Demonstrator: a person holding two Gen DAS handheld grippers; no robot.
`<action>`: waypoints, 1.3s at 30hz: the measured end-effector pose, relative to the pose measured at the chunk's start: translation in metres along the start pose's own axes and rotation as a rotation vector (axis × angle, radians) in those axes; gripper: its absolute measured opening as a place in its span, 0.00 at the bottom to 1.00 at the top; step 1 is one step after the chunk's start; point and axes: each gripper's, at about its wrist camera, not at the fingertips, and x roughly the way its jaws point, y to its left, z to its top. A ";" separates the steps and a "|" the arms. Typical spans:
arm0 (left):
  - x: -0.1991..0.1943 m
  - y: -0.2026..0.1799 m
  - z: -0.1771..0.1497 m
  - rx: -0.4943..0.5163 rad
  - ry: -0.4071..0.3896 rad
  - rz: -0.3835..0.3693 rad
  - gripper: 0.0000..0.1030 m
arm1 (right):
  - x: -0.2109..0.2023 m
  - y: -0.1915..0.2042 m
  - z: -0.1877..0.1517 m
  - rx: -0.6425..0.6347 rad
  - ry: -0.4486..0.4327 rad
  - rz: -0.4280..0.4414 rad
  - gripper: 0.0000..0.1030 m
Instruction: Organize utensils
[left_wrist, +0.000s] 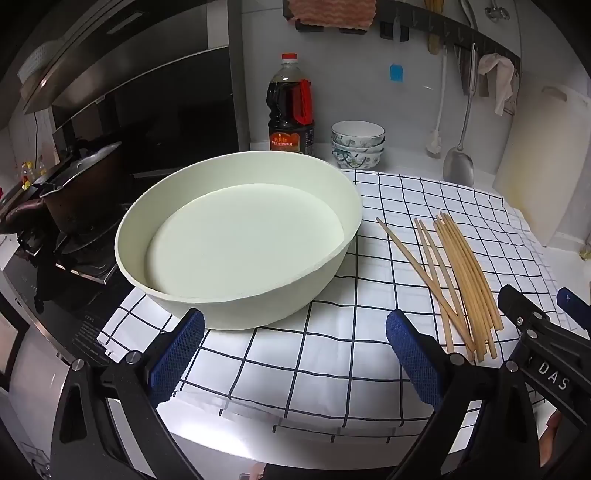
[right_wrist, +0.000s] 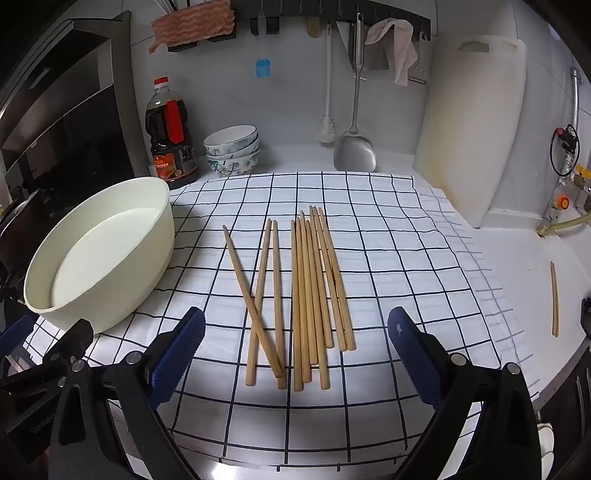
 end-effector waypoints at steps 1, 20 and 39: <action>0.000 0.001 0.000 -0.004 -0.002 -0.001 0.94 | 0.000 0.000 0.000 0.000 -0.002 -0.001 0.92; 0.000 -0.004 -0.002 0.018 0.004 0.009 0.94 | 0.000 0.001 0.000 0.008 -0.001 0.005 0.92; -0.001 -0.006 -0.003 0.018 0.001 0.003 0.94 | -0.001 0.002 0.001 0.004 -0.005 0.002 0.92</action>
